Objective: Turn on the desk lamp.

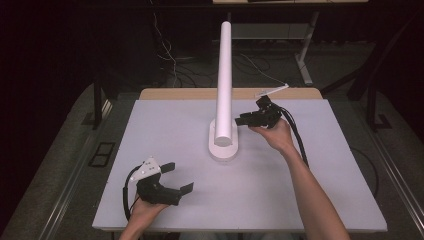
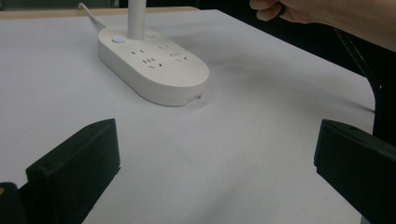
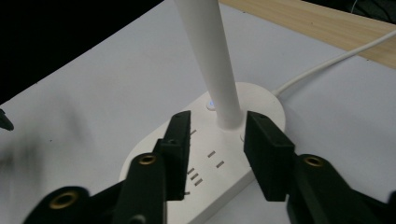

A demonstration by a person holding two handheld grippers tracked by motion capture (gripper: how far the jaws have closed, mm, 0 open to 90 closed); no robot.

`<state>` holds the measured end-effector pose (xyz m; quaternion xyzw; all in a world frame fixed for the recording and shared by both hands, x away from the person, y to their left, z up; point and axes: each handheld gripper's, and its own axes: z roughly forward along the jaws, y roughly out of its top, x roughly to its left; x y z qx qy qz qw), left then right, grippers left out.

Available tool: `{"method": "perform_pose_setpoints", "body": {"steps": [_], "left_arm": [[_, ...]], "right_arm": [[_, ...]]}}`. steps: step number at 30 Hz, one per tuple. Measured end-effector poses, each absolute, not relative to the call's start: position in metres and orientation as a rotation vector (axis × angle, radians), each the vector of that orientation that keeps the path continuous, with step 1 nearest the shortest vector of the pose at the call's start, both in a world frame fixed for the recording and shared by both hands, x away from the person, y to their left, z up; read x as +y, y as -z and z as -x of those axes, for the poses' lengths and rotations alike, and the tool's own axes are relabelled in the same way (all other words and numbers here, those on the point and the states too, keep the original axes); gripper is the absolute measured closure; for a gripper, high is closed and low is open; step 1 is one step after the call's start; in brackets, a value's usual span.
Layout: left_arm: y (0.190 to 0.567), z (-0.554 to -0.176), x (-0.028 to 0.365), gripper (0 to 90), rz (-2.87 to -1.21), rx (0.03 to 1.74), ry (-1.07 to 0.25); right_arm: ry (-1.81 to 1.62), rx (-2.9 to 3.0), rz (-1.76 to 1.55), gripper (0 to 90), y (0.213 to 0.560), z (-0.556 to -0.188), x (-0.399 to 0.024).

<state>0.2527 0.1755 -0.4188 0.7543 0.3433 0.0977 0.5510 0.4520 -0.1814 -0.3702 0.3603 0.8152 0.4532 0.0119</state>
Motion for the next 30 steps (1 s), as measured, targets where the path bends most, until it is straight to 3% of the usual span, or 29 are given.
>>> {"method": "perform_pose_setpoints", "body": {"steps": [11, 30], "left_arm": [[0.419, -0.252, 0.174, 0.0, -1.799, 0.803, -0.235], [0.419, -0.253, 0.175, 0.0, -1.804, 0.802, -0.234]], "right_arm": [[-1.404, 2.569, -1.138, 89.0, 0.379, -0.468, -0.171], [-1.385, 2.548, -1.24, 89.7, 0.405, -0.49, -0.168]]}}
